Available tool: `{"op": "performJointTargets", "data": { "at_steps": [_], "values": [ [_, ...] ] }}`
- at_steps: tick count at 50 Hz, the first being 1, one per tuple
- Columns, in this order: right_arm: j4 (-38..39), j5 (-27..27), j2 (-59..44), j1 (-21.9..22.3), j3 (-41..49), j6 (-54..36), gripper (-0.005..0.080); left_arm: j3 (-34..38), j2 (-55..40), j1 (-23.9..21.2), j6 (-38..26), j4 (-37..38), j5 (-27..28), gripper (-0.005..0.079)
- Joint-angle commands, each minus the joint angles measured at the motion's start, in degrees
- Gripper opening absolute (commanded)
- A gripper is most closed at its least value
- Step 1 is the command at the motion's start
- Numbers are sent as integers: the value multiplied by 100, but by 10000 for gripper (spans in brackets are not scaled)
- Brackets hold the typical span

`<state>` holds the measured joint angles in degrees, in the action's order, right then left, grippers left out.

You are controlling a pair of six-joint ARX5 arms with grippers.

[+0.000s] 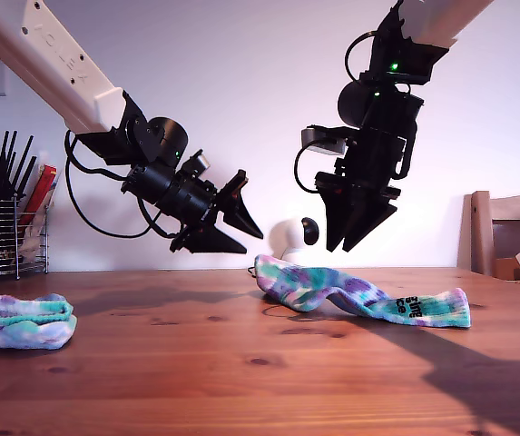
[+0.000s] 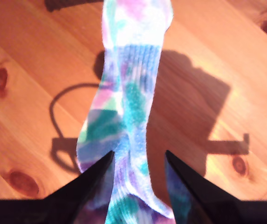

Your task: Fold the socks in front of you. After folding them, place them to the left side.

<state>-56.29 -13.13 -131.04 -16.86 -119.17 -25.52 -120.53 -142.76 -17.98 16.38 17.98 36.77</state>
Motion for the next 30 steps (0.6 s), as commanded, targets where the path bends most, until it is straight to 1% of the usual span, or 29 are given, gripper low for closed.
{"op": "performJointTargets", "data": {
  "at_steps": [1, 6, 9, 15, 25, 30],
  "values": [
    [-87, -9, -59, -26, 17, -4, 306, 4, -289, -15, 13, 26, 17, 357],
    [-332, 190, -59, 79, 20, 0, 306, -31, -289, -15, 13, 26, 55, 357],
    [-385, 190, -59, 168, 22, 0, 308, -118, -289, -15, 15, 83, 107, 357],
    [-420, 190, -72, 332, 24, 4, 339, -264, -289, -15, 13, 225, 203, 357],
    [-323, 101, -258, 413, 24, 0, 330, -527, -289, -15, -48, 610, 378, 357],
    [-192, -87, -385, 376, 24, -17, 330, -656, -289, -15, -151, 791, 461, 357]
  ]
}}
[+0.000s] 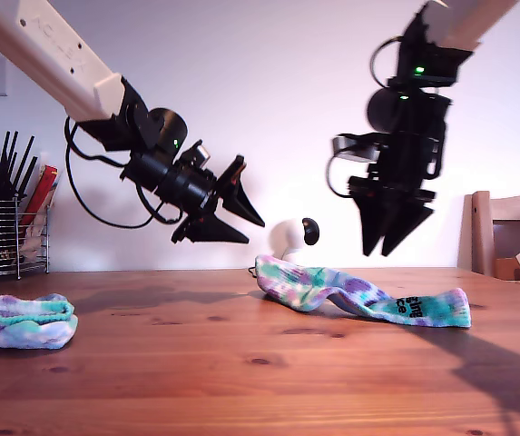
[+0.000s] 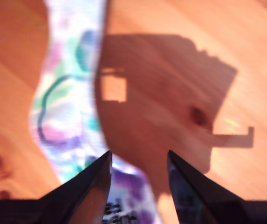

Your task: Fold the socks in front of you. After folding them, place them to the left side.

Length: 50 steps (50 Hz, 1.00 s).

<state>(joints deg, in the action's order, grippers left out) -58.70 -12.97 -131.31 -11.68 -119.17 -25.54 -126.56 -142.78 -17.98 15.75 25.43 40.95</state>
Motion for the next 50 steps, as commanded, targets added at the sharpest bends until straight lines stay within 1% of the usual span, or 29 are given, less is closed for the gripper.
{"op": "performJointTargets", "data": {
  "at_steps": [1, 8, 14, 23, 25, 27, 34, 35, 45, 50],
  "values": [
    [66, -120, -396, -160, 24, -13, 330, -81, -286, -15, -118, 83, 50, 357],
    [57, -538, -452, -280, 24, 4, 330, -221, -286, -13, -232, 170, 61, 357],
    [87, -553, -468, -363, 24, -15, 330, -297, -286, -9, -229, 227, 63, 357],
    [155, -555, -575, -363, 24, -17, 325, -332, -284, -7, -245, 332, 92, 357],
    [138, -555, -603, -363, 24, -22, 296, -332, -284, -2, -280, 365, 101, 357],
    [118, -562, -636, -363, 24, -37, 246, -332, -284, -2, -321, 382, 105, 357],
    [-85, -603, -671, -424, 24, -166, -6, -332, -284, 26, -382, 509, 101, 357],
    [-107, -612, -671, -444, 24, -201, -18, -332, -284, 33, -389, 533, 101, 357],
    [-323, -852, -671, -625, 24, -214, -10, -332, -284, 87, -704, 868, -101, 357],
    [-435, -874, -671, -752, 24, -275, -11, -332, -284, 98, -831, 997, -201, 358]
  ]
}}
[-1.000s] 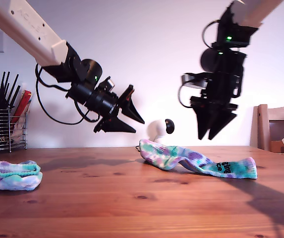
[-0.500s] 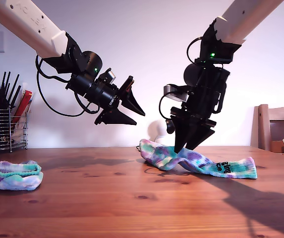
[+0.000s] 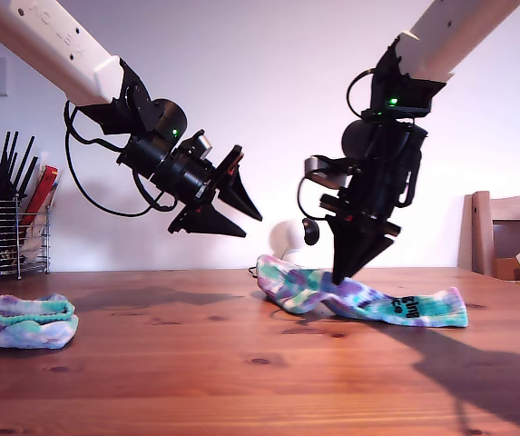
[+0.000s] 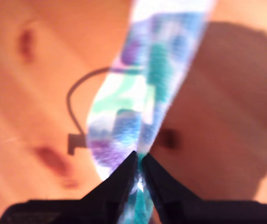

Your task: Fold the socks in front of you. After folding them, place them to the left side.

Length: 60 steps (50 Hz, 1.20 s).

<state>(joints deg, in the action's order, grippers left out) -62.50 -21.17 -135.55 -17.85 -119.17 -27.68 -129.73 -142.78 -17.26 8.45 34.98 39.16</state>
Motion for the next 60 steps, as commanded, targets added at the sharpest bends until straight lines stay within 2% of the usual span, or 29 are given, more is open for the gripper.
{"op": "performJointTargets", "data": {
  "at_steps": [1, 20, 27, 37, 46, 60],
  "values": [
    [-83, -59, -247, -160, 24, -61, -10, -15, -284, 28, -118, 79, -46, 358],
    [-765, -149, -245, -496, 24, -127, -11, -15, -284, 127, -433, 658, -44, 358],
    [-778, -295, -240, -577, 24, -131, -11, -15, -284, 133, -730, 1003, 7, 358],
    [-861, -304, -240, -710, 24, -175, -11, -15, -284, 105, -857, 1005, 70, 360],
    [-929, -527, -240, -822, 24, -234, -11, -15, -289, 83, -964, 1008, 94, 360],
    [-951, -551, -240, -905, 24, -243, -11, -15, -354, 57, -1349, 1427, 142, 359]
  ]
}}
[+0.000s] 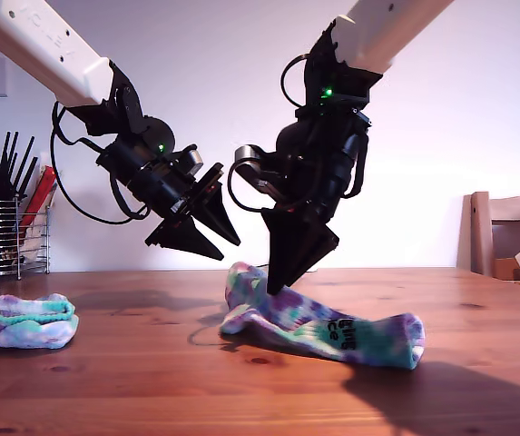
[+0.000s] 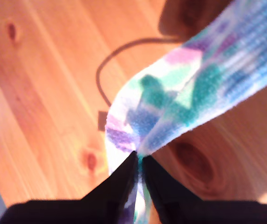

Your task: Fold the socks in front of you. After folding them, place them to the left side.

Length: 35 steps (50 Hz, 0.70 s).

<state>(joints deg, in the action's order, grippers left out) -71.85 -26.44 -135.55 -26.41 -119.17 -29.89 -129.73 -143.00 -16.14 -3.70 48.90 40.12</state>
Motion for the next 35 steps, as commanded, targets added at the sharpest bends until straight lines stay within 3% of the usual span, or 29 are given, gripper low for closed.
{"op": "performJointTargets", "data": {
  "at_steps": [1, 24, 30, 35],
  "values": [
    [-15, -22, -240, -48, 24, -22, -11, -15, -334, -55, -140, 50, 63, 359],
    [-50, -70, -240, -59, 24, -35, -11, -15, -544, -177, -157, 61, 170, 348],
    [-59, -72, -240, -59, 24, -39, -11, -15, -544, -177, -197, 59, 50, 282],
    [-61, -72, -240, -59, 24, -46, -11, -15, -544, -170, -240, 11, -33, 130]
  ]
}}
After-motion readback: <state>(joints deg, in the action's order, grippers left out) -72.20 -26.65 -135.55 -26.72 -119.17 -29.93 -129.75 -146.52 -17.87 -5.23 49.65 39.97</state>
